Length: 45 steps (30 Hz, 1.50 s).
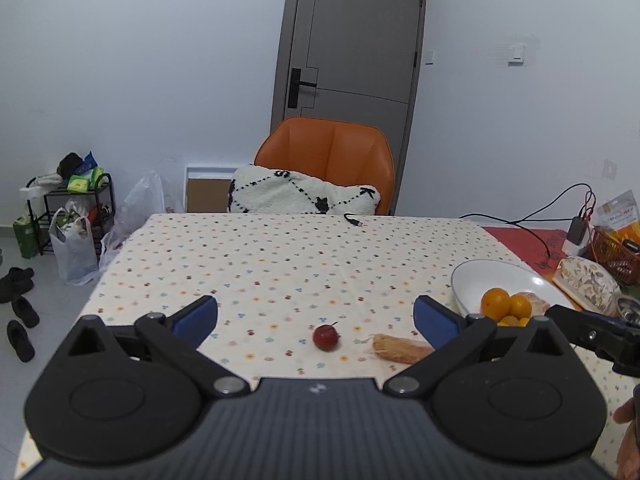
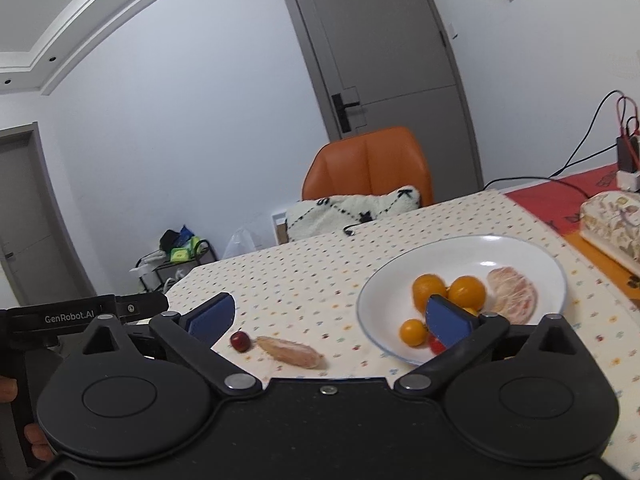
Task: Organize fruits
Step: 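Move both tools back toward the red plum and pomelo segment, then grasp the peeled pomelo segment with the right tool while the left tool grasps the red plum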
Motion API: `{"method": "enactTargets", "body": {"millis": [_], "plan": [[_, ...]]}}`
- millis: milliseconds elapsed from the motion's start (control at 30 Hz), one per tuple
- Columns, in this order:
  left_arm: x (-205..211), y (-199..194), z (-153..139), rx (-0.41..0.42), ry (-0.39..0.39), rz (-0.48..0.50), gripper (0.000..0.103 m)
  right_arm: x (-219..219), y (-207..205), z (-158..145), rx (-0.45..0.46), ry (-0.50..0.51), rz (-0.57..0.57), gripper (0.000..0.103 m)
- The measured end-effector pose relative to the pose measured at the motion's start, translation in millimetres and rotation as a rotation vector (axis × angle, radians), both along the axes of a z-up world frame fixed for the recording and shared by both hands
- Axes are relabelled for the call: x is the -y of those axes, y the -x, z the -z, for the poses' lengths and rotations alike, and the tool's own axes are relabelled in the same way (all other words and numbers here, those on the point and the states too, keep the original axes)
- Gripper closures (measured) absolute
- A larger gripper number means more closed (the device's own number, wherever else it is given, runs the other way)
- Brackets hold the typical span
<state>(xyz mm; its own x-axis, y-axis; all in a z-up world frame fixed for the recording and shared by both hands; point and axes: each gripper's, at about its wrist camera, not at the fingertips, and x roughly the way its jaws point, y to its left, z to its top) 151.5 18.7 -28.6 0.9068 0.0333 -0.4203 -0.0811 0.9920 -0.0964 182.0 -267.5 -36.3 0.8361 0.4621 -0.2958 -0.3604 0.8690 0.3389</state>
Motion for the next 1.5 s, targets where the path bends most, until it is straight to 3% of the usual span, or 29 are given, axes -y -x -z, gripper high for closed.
{"method": "enactTargets", "body": {"millis": [767,1233,1500], "plan": [[-44.3,16.6,31.6,-0.12,0.03,-0.022,0.0,-56.5,2.9,7.2,-0.097,0.124,-0.132,0.0],[-60.2,1.3,44.7,-0.182,0.058,-0.031,0.0,-85.4,-19.1,14.6,-0.119,0.203,-0.184,0.0],[-56.9,-14.2,47.0,-0.179,0.056,-0.024,0.0,-97.3,-45.6,25.4,-0.139,0.254,-0.201,0.017]]}}
